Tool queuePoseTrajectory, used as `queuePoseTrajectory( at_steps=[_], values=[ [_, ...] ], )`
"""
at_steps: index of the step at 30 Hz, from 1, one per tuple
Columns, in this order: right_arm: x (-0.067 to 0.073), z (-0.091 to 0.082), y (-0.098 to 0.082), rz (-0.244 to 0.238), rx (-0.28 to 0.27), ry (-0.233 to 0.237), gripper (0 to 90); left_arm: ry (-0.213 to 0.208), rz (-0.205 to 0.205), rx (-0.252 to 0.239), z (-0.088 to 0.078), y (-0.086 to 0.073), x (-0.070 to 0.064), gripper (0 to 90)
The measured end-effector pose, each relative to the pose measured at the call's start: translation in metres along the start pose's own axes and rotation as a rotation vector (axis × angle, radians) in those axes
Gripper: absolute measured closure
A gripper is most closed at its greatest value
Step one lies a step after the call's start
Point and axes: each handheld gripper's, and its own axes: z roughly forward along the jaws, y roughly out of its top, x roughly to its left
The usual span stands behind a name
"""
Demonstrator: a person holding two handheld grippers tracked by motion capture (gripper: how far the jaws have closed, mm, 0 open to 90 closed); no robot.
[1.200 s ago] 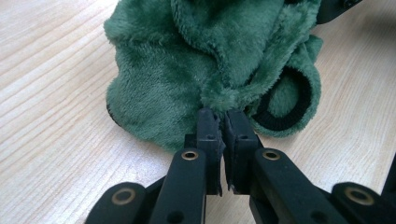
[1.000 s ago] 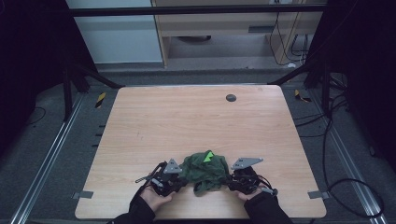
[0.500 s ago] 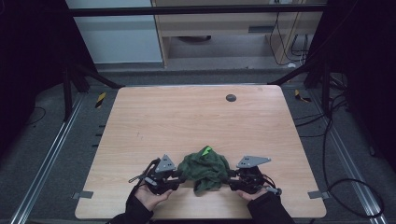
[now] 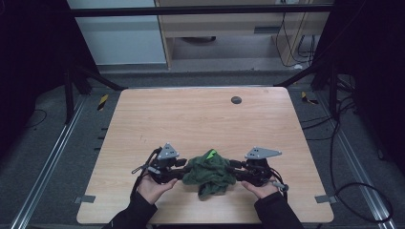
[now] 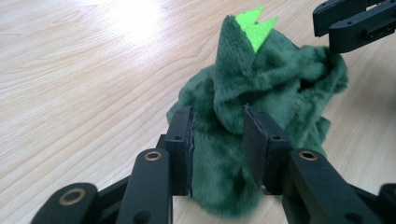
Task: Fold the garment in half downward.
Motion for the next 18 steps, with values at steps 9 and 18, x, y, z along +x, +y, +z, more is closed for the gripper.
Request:
queuePoseTrajectory(
  at_steps=[9, 18],
  values=[
    [-0.008, 0.019, 0.012, 0.013, 0.002, -0.006, 66.3, -0.005, 0.019, 0.028, 0.023, 0.005, -0.001, 61.2],
    [-0.011, 0.033, 0.008, 0.024, 0.05, 0.013, 71.5, -0.035, 0.01, 0.07, 0.041, 0.001, 0.004, 69.9]
  ],
)
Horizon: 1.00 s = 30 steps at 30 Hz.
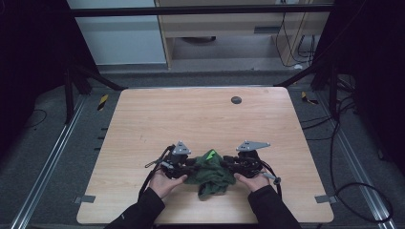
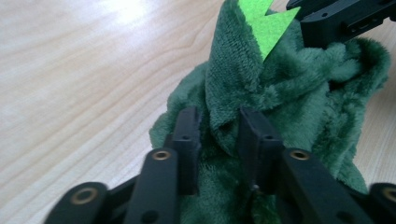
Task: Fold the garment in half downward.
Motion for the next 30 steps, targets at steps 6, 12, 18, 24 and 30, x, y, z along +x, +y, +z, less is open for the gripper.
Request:
queuePoseTrajectory(
  at_steps=[6, 12, 18, 24, 30],
  values=[
    [0.0, 0.004, -0.002, 0.014, 0.029, 0.009, 79.1, -0.013, 0.012, 0.006, 0.003, -0.003, 0.0, 85.6],
    [0.0, 0.004, -0.003, 0.017, 0.047, 0.018, 88.4, -0.024, 0.02, 0.007, 0.001, -0.003, -0.001, 89.5],
    [0.004, -0.005, 0.001, 0.009, 0.013, 0.024, 88.6, -0.043, 0.03, -0.021, -0.014, -0.002, -0.008, 89.8],
    [0.016, -0.021, 0.002, -0.026, -0.024, 0.052, 88.4, -0.062, 0.063, -0.05, -0.037, -0.005, -0.022, 89.8],
    [0.028, -0.027, -0.007, -0.055, -0.007, 0.084, 87.3, -0.086, 0.082, -0.047, -0.047, -0.019, -0.039, 89.8]
  ],
)
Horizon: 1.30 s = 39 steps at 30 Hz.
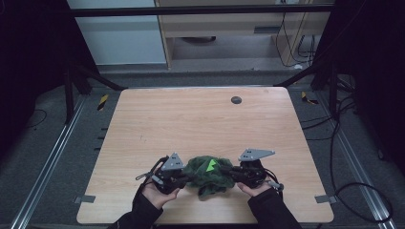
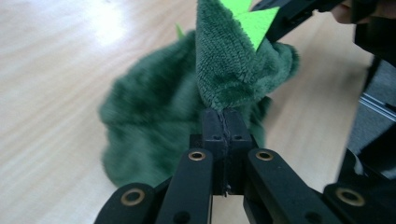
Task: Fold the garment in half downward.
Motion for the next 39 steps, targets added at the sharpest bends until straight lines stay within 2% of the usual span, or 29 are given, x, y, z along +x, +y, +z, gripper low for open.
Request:
queuePoseTrajectory(
  at_steps=[9, 11, 15, 21, 28, 30, 32, 35, 39],
  values=[
    [0.009, -0.002, -0.018, 0.002, 0.037, 0.023, 84.2, -0.045, 0.018, 0.048, 0.012, -0.015, -0.019, 89.8],
    [0.009, -0.002, -0.023, 0.006, 0.05, 0.021, 82.9, -0.048, 0.028, 0.067, 0.014, -0.017, -0.02, 89.7],
    [0.008, -0.002, -0.027, 0.01, 0.054, 0.022, 81.6, -0.046, 0.027, 0.072, 0.014, -0.019, -0.021, 89.2],
    [0.009, -0.011, -0.024, 0.016, 0.025, 0.017, 80.4, -0.017, -0.002, 0.075, 0.003, -0.025, -0.014, 85.1],
    [0.007, -0.014, -0.017, 0.02, -0.011, 0.003, 87.0, 0.009, -0.023, 0.059, -0.011, -0.031, -0.007, 89.5],
    [0.007, -0.014, -0.015, 0.024, -0.016, 0.003, 89.2, 0.037, -0.049, 0.039, -0.016, -0.026, 0.003, 89.6],
    [0.008, -0.014, -0.012, 0.025, -0.024, 0.006, 89.6, 0.049, -0.061, 0.027, -0.015, -0.021, 0.009, 89.6],
    [0.009, -0.011, -0.009, 0.022, -0.035, 0.004, 89.8, 0.06, -0.056, 0.024, -0.009, -0.014, 0.013, 89.7],
    [0.01, -0.003, -0.008, 0.018, -0.019, 0.012, 89.8, 0.055, -0.057, 0.037, 0.002, -0.012, 0.015, 89.7]
  ],
)
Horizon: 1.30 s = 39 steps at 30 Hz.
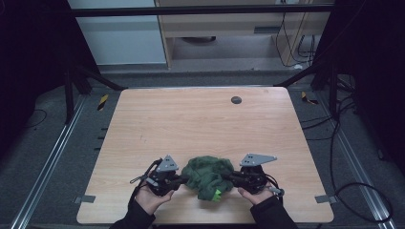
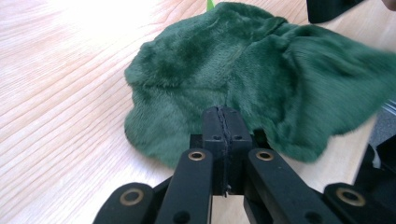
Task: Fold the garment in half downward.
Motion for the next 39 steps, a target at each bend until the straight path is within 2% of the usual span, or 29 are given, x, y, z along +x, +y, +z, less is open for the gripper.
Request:
queuePoseTrajectory(
  at_steps=[3, 6, 17, 22, 23, 28, 32, 39],
  values=[
    [0.003, 0.011, -0.006, -0.012, 0.046, 0.013, 89.7, -0.028, 0.006, 0.025, 0.012, -0.002, -0.001, 89.7],
    [0.004, 0.014, -0.011, -0.018, 0.075, 0.003, 89.6, -0.031, 0.02, 0.053, 0.018, -0.006, -0.004, 89.7],
    [0.003, 0.021, -0.025, -0.043, 0.123, -0.01, 87.6, -0.032, 0.041, 0.096, 0.029, -0.014, -0.01, 89.7],
    [0.003, 0.016, -0.021, -0.038, 0.095, 0.005, 86.0, -0.018, 0.032, 0.063, 0.02, -0.013, -0.008, 89.7],
    [0.003, 0.014, -0.02, -0.039, 0.087, 0.01, 85.5, -0.006, 0.026, 0.047, 0.013, -0.011, -0.005, 89.6],
    [-0.002, 0.007, -0.014, -0.031, 0.044, -0.004, 84.3, 0.02, 0.003, 0.012, 0.001, -0.01, 0.004, 88.3],
    [-0.014, 0.0, -0.009, -0.012, -0.003, -0.061, 79.3, 0.054, -0.028, -0.014, -0.009, -0.01, 0.016, 85.0],
    [-0.031, -0.008, -0.009, 0.022, -0.023, -0.141, 74.1, 0.115, -0.058, -0.032, -0.016, -0.014, 0.031, 75.7]
  ],
)
